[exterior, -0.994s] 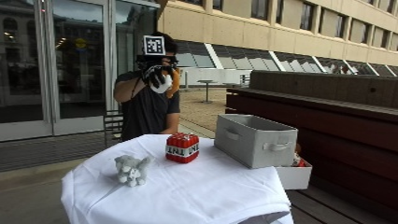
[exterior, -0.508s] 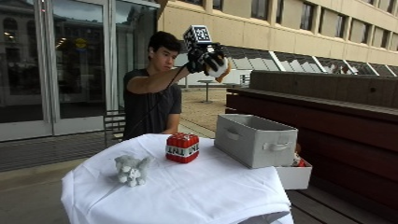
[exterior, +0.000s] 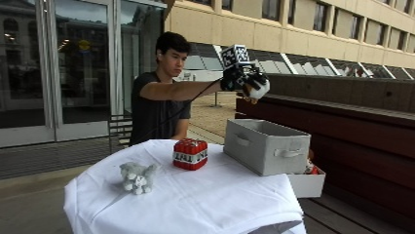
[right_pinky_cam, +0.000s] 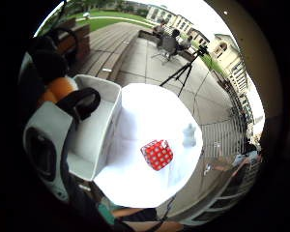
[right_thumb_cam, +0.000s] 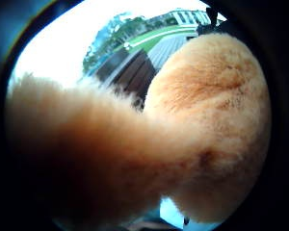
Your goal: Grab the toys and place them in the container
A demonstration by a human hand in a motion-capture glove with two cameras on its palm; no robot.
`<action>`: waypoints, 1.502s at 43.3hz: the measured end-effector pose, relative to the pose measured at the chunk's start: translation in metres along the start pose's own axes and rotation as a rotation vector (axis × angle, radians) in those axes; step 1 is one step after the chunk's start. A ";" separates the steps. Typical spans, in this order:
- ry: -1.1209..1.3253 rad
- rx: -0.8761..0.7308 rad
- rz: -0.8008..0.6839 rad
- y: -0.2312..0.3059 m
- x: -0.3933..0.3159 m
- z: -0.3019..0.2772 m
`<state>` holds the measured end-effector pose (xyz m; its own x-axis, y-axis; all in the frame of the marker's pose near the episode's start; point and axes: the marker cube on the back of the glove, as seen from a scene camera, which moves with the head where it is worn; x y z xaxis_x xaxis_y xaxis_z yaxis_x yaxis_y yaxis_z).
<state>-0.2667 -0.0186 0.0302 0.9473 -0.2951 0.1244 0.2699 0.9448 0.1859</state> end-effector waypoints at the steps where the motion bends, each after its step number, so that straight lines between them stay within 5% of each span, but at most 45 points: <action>1: -0.001 -0.006 -0.036 -0.002 0.003 0.006; 15: -0.003 -0.029 -0.131 -0.008 0.012 0.018; 37: 0.160 -0.159 0.052 0.033 0.135 -0.005; 65: 0.170 -0.446 0.172 0.145 0.257 0.147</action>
<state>-0.0096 0.0215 0.2324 0.9893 -0.1371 -0.0503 0.1193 0.9575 -0.2627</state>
